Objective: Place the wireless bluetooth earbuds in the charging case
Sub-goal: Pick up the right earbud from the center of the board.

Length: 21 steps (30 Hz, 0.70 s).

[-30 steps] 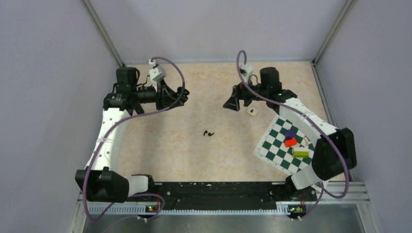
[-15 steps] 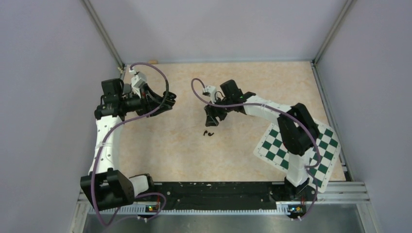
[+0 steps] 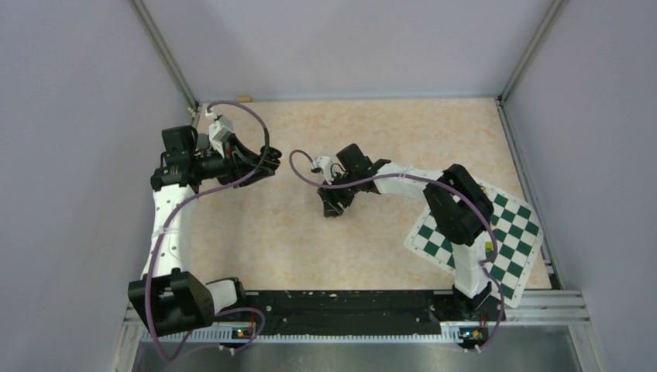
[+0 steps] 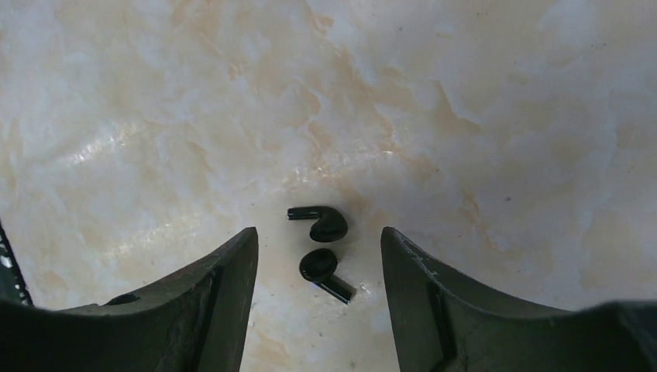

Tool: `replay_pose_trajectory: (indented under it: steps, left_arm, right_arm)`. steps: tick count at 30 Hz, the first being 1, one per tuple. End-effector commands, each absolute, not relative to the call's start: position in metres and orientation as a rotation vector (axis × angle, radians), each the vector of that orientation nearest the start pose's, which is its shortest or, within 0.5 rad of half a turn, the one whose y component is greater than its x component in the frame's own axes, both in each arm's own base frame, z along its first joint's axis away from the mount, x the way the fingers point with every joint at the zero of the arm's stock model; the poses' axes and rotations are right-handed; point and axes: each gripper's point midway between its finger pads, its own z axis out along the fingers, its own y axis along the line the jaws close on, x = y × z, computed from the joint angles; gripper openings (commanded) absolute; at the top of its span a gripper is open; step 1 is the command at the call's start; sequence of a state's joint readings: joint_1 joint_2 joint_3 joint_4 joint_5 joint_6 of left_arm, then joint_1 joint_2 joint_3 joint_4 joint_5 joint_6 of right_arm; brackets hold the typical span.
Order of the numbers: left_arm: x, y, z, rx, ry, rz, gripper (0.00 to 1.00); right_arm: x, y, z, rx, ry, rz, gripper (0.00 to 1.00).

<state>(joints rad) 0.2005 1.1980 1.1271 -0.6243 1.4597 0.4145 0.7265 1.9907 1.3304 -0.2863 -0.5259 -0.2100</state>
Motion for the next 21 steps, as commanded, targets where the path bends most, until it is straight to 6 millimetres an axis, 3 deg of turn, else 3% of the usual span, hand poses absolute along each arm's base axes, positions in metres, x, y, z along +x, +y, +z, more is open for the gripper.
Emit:
replay_pose_trajectory:
  steps: [1, 21]
  left_arm:
    - [0.256, -0.126, 0.308, 0.892, 1.508, -1.194, 0.00]
    - [0.255, -0.126, 0.307, 0.890, 1.506, -1.204, 0.00]
  right_arm:
    - [0.307, 0.371, 0.039, -1.348, 2.084, 0.749, 0.58]
    - [0.288, 0.373, 0.026, -1.481, 1.941, 0.758, 0.42]
